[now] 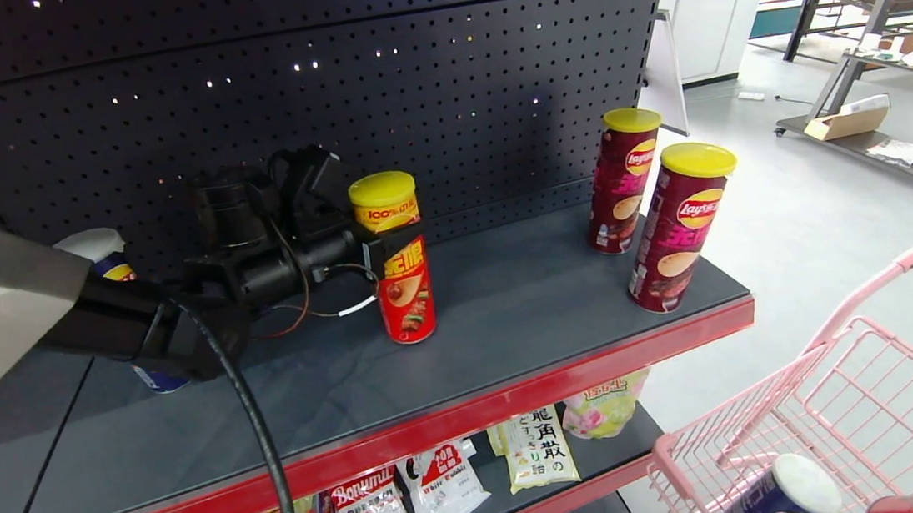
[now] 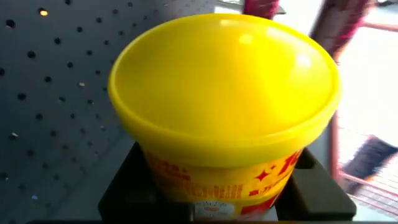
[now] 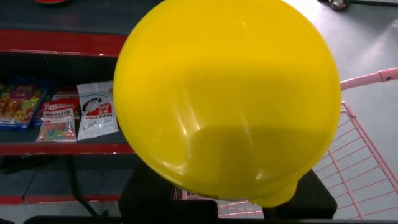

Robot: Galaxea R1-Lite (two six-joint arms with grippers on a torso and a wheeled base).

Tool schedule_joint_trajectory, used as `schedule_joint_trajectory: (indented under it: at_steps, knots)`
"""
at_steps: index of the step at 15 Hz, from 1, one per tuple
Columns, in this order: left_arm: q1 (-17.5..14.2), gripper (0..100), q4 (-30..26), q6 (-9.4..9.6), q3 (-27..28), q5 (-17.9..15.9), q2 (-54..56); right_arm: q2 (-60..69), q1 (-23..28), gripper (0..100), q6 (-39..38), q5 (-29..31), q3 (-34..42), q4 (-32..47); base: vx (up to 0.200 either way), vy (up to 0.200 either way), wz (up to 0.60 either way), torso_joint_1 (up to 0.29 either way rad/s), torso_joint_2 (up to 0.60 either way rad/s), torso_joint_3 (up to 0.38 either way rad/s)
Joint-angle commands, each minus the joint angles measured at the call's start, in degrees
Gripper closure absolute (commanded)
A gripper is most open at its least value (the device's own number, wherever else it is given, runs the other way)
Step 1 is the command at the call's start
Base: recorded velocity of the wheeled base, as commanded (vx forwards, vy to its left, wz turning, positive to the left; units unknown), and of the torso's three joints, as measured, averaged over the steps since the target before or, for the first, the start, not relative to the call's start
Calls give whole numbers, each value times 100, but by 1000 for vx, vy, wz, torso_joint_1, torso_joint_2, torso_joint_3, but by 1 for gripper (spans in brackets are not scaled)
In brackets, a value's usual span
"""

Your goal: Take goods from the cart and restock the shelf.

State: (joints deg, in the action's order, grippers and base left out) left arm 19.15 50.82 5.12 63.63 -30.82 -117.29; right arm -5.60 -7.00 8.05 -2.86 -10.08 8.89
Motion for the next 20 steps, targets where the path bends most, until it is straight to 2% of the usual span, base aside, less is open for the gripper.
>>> schedule_joint_trajectory:
  at_steps: [1,3,5,7,8,10,20]
  knots:
    - [45,100,156,-116,-580,-30,663,-12,-3,100,4,-4,6,-1,0,0,0,0,0,0]
    - [45,100,569,-108,-1213,-91,874,-12,-3,100,4,-4,15,8,0,0,0,0,0,0]
    - [18,100,1088,-116,-1573,-47,786,-12,5,100,4,-4,15,8,0,0,0,0,0,0]
    - [89,100,1360,-125,-1811,-56,760,-12,5,100,4,-4,6,8,0,0,0,0,0,0]
    - [141,100,1360,-134,-1855,-47,777,-12,5,100,4,-4,6,8,0,0,0,0,0,0]
    - [194,100,1369,-283,-1943,-38,821,-12,5,100,4,-4,-11,8,0,0,0,0,0,0]
    - [326,100,1589,-266,-2321,-38,813,-12,14,100,4,-4,-3,8,0,0,0,0,0,0]
